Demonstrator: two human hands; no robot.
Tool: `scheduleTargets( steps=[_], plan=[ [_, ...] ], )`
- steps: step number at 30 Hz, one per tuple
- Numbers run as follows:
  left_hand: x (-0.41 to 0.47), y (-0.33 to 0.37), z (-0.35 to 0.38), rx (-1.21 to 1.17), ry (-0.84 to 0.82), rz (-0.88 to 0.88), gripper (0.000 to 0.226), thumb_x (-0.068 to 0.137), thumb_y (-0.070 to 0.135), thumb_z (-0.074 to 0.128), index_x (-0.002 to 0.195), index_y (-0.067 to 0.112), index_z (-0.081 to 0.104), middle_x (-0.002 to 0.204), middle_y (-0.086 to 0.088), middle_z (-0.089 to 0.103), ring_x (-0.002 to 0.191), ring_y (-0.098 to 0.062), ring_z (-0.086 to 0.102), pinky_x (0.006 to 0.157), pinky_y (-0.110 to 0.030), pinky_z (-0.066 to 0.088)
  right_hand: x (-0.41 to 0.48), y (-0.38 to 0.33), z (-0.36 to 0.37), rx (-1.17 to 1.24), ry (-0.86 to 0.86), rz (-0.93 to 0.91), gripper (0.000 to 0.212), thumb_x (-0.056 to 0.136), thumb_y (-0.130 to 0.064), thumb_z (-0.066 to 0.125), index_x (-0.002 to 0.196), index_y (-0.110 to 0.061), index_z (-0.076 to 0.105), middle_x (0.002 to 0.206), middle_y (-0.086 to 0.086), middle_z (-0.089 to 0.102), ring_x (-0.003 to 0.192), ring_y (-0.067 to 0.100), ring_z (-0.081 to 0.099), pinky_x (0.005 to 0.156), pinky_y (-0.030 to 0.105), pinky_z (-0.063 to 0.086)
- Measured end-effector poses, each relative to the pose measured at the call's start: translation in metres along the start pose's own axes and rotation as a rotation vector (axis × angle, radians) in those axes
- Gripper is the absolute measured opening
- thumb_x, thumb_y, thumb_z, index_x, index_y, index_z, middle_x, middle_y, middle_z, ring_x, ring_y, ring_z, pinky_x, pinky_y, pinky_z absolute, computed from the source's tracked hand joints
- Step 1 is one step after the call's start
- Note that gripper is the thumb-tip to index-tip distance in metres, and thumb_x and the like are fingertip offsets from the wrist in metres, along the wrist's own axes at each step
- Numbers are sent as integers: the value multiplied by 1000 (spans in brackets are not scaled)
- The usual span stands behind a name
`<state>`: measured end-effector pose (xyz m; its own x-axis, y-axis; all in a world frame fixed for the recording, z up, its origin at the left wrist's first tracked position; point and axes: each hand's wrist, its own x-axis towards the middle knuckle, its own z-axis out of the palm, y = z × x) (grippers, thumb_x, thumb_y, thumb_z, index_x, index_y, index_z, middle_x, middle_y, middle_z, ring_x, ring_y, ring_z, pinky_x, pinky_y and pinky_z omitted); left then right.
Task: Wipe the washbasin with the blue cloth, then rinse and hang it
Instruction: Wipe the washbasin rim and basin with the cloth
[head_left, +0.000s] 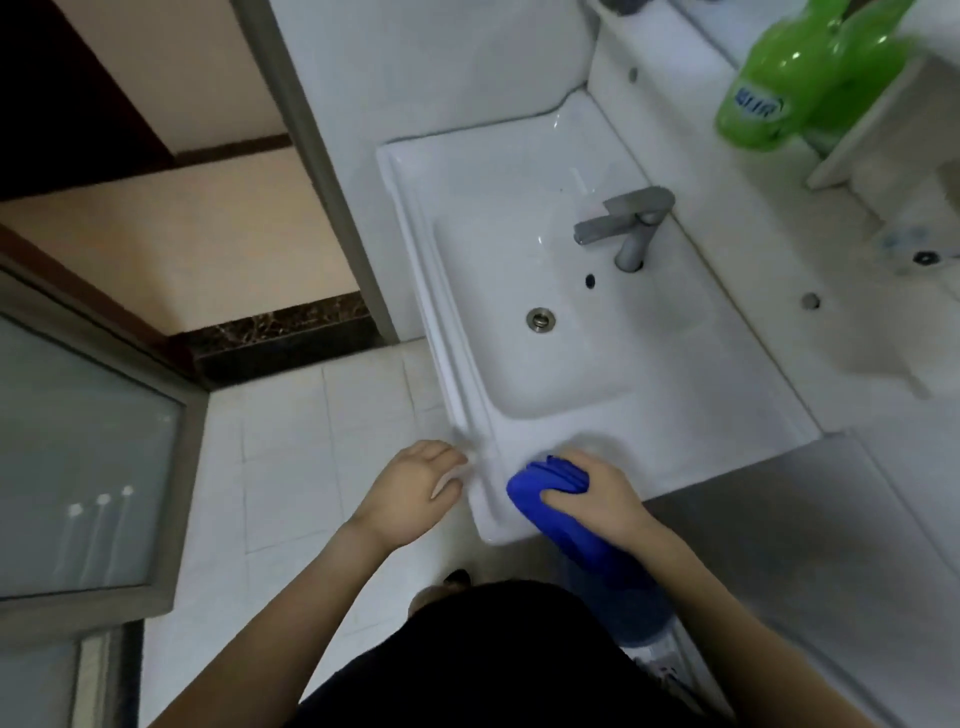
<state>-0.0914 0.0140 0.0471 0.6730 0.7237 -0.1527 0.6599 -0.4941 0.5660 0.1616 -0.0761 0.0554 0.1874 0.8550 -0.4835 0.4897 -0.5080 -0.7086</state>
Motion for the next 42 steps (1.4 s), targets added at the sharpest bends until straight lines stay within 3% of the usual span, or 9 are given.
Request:
scheduleTargets(
  steps=[6, 11, 14, 16, 22, 27, 31, 36, 42],
  plan=[
    [-76, -12, -29, -112, 398, -204, 39, 93, 40, 36, 118, 22, 60, 115, 16, 56, 114, 0, 45, 96, -14, 32, -20, -53, 40, 404, 138, -129, 42, 84, -17, 74, 121, -29, 60, 113, -19, 66, 104, -5, 61, 91, 15, 45],
    [-167, -43, 4, -200, 459, -531, 46, 91, 46, 32, 117, 23, 61, 113, 17, 56, 113, -3, 47, 93, -15, 32, -23, -76, 86, 360, 20, -180, 40, 82, -15, 77, 111, -37, 59, 114, -20, 65, 103, -9, 60, 91, 15, 43],
    [-200, -48, 26, -282, 361, -668, 42, 93, 42, 36, 122, 23, 60, 120, 12, 59, 118, -9, 50, 95, -20, 35, -21, -71, 92, 331, 34, -147, 41, 81, -15, 77, 114, -32, 60, 114, -17, 65, 106, -3, 60, 97, 24, 45],
    [-297, -79, 39, -378, 486, -998, 34, 99, 32, 42, 126, 21, 59, 125, 10, 59, 121, -10, 49, 98, -20, 34, -14, -113, 178, 192, -190, -166, 42, 81, -15, 77, 117, -29, 59, 113, -17, 65, 106, 0, 60, 99, 28, 45],
    [-341, -102, 22, -403, 675, -1150, 24, 99, 22, 48, 119, 22, 62, 116, 12, 61, 108, -10, 56, 91, -24, 39, -6, -150, 217, 209, -156, -190, 45, 83, -18, 76, 124, -21, 59, 117, -5, 66, 109, 13, 62, 99, 31, 46],
    [-362, -190, -19, -468, 664, -1146, 22, 99, 22, 47, 113, 20, 63, 117, 8, 64, 102, -9, 59, 88, -24, 42, 21, -209, 288, 182, -153, -145, 50, 84, -23, 74, 130, -21, 55, 118, -6, 63, 108, 14, 59, 93, 27, 42],
    [-344, -252, -79, -462, 609, -1030, 23, 99, 25, 46, 115, 22, 63, 116, 10, 63, 106, -11, 59, 89, -26, 44, 46, -247, 312, 210, -24, -68, 54, 86, -24, 73, 135, -22, 51, 117, -10, 55, 108, 12, 53, 92, 27, 40],
    [-287, -311, -163, -438, 606, -867, 24, 100, 25, 45, 115, 21, 64, 110, 10, 65, 102, -8, 59, 82, -25, 42, 83, -282, 303, 222, 134, -55, 54, 85, -26, 74, 134, -24, 49, 121, -4, 57, 111, 18, 56, 99, 40, 48],
    [-209, -370, -211, -436, 546, -778, 23, 98, 19, 50, 117, 19, 64, 112, 10, 64, 102, -8, 59, 88, -24, 43, 160, -318, 295, 253, 230, -2, 48, 84, -27, 74, 124, -35, 49, 117, -11, 57, 111, 20, 58, 99, 49, 49]
  ],
)
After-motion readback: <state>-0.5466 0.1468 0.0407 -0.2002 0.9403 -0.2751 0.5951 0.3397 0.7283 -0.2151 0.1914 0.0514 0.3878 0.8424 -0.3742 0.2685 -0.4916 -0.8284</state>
